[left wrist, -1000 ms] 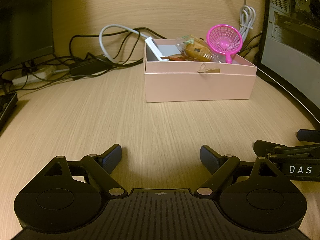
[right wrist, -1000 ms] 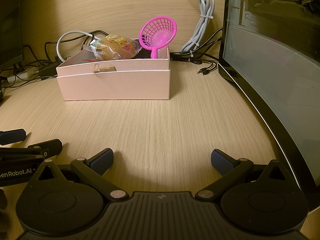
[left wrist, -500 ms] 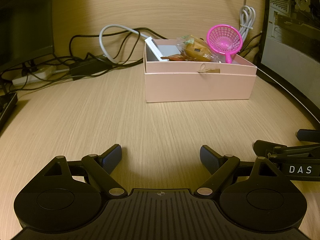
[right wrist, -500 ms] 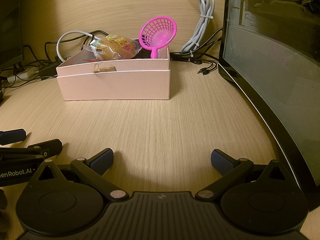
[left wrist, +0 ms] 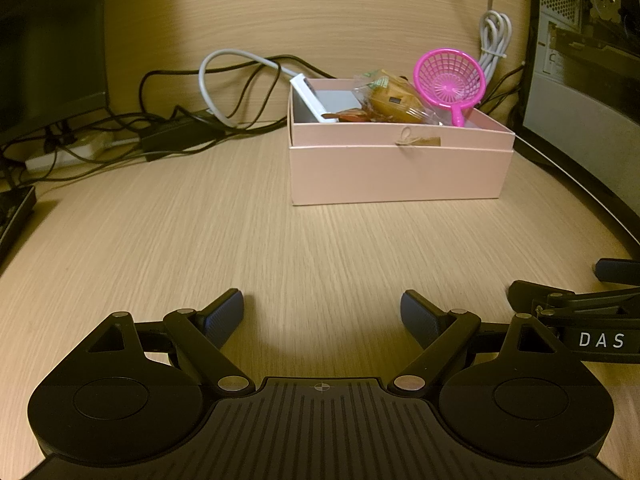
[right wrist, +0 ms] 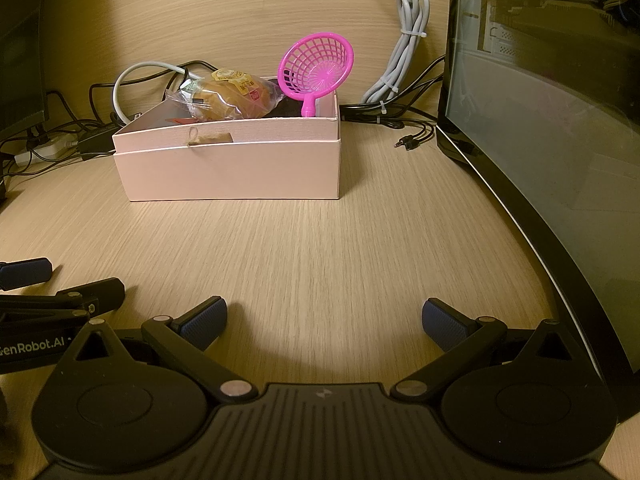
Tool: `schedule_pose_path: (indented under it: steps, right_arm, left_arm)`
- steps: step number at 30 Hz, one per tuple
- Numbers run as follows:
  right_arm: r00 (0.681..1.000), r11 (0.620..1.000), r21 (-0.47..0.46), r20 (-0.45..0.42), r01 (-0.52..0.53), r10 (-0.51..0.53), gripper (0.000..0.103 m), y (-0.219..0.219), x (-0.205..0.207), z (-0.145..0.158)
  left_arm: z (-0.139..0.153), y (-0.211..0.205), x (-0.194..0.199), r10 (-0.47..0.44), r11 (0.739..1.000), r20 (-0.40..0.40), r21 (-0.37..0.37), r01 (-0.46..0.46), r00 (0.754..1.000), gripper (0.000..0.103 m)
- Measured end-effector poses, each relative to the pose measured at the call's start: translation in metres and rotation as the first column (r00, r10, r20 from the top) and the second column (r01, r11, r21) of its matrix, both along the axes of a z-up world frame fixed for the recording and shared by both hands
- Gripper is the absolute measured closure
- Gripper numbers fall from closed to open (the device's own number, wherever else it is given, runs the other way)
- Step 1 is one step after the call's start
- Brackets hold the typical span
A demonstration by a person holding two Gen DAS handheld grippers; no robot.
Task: Organize objects
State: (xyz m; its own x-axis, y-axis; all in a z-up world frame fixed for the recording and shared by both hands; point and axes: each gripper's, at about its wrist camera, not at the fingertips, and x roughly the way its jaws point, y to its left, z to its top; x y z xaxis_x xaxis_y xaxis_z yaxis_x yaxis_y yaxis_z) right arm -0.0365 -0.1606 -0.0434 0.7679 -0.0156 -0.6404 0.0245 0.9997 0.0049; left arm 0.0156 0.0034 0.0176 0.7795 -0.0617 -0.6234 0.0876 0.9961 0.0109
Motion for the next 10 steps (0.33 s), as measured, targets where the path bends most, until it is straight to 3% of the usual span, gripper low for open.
schedule_pose_path:
  steps: [10]
  right_arm:
    - [1.0,1.0,0.0,0.0,0.0,0.0,0.0,-0.0002,0.0001,0.0002]
  left_arm:
    - [0.001,0.0034,-0.0005,0.001,1.0,0.004,-0.026,0.0,1.0,0.015]
